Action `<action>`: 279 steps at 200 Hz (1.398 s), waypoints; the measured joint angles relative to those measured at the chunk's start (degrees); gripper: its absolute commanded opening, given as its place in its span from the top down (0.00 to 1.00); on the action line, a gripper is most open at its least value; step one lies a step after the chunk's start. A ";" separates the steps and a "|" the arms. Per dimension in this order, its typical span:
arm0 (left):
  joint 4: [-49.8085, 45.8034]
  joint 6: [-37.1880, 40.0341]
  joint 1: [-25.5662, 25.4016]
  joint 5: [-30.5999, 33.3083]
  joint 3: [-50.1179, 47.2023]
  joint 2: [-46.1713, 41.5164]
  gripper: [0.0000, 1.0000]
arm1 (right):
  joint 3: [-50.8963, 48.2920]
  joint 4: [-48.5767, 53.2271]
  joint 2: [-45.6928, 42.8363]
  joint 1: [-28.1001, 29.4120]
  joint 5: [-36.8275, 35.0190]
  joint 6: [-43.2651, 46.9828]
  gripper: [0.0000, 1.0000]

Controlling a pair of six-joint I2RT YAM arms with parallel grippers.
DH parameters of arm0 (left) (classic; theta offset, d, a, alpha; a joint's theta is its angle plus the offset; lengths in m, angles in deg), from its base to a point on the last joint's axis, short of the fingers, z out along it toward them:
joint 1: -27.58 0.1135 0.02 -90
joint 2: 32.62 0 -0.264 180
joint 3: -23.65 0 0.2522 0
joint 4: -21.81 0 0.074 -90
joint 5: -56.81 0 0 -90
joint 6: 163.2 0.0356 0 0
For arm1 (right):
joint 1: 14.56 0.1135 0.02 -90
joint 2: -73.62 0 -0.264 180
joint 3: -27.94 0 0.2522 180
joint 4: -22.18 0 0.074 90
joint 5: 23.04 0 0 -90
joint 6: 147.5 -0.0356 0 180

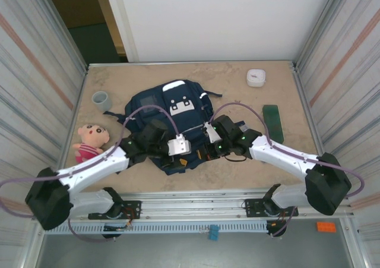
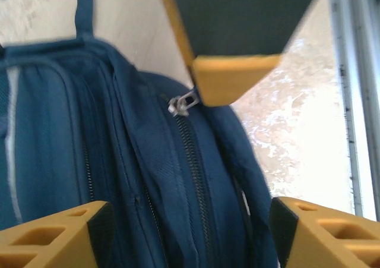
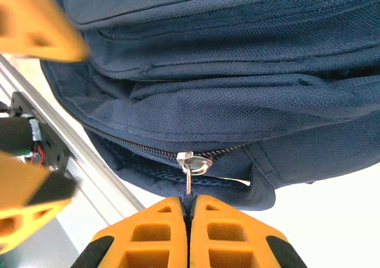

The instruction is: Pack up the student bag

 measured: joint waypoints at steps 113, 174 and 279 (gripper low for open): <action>-4.57 5.20 3.04 -6.32 2.80 -2.95 1.00 | -1.16 2.25 -6.82 -11.39 -1.46 0.11 1.00; -16.50 11.23 5.68 -13.62 3.91 -9.79 1.00 | -1.14 2.10 -3.30 -17.97 -4.35 1.40 1.00; -22.58 14.36 6.51 -15.76 5.79 -16.41 0.76 | 2.95 -7.63 12.48 -25.79 3.91 2.34 0.86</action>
